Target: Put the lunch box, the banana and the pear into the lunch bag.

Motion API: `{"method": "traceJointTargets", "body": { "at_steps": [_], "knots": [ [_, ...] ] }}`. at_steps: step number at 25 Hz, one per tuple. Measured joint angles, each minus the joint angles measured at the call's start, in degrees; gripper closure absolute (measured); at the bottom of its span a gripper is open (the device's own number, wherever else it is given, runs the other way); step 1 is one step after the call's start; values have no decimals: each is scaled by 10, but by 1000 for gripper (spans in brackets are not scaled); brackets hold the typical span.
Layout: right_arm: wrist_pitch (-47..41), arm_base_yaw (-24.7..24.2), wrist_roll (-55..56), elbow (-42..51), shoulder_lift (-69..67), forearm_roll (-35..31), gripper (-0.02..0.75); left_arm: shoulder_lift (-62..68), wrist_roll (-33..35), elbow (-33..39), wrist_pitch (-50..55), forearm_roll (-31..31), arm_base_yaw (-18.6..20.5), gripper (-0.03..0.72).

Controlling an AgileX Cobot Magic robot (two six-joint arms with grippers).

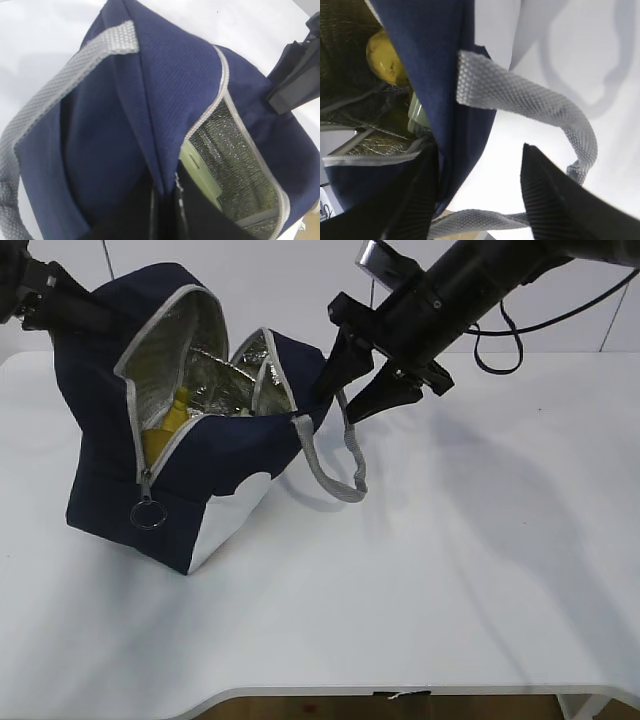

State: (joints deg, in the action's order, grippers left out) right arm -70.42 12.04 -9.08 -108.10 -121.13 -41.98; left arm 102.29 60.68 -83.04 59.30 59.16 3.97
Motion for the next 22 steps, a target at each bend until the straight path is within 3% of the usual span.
{"method": "traceJointTargets", "body": {
  "at_steps": [5,10,15,22],
  "knots": [
    [2,17,-19,0,0,-1,371,0,0,0,0,1,0,690],
    [2,31,-44,0,0,-1,548,0,0,0,0,0,-13,690],
    [2,32,-55,2,5,25,673,0,0,0,0,-11,-46,690],
    [-1,33,-55,2,37,73,728,0,0,0,-14,-53,-116,690]
  ]
}}
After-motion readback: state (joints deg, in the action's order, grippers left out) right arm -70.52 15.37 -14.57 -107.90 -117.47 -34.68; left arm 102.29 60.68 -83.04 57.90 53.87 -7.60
